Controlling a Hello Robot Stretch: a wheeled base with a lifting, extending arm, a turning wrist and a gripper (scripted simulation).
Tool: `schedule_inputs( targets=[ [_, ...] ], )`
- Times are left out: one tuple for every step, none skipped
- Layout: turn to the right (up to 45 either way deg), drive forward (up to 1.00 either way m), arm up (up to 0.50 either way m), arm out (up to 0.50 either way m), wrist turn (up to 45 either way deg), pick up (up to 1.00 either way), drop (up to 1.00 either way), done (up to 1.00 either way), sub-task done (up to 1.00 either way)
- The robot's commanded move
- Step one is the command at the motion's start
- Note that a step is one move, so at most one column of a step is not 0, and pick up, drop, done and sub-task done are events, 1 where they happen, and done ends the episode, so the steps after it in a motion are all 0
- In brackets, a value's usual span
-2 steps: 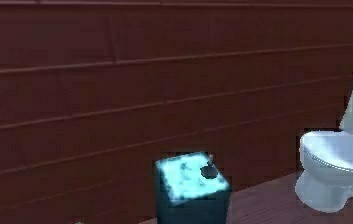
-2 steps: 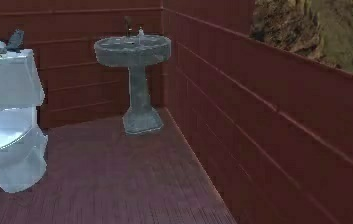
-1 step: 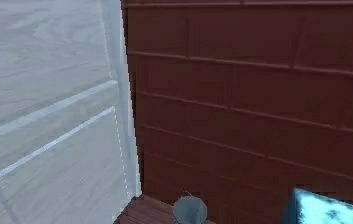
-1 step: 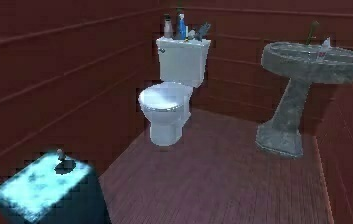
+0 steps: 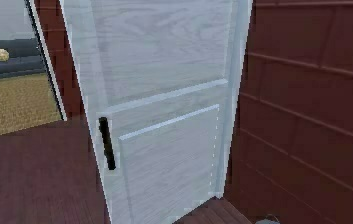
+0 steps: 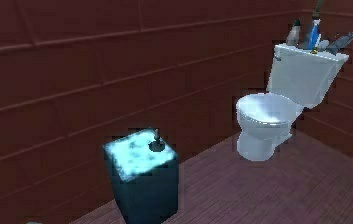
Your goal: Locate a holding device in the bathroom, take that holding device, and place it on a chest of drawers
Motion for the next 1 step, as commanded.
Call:
schedule_inputs(
  targets=[
    [-3.0,0.0,0.0,0.0,0.0,0.0,0.0,0.0,0.0]
  ],
)
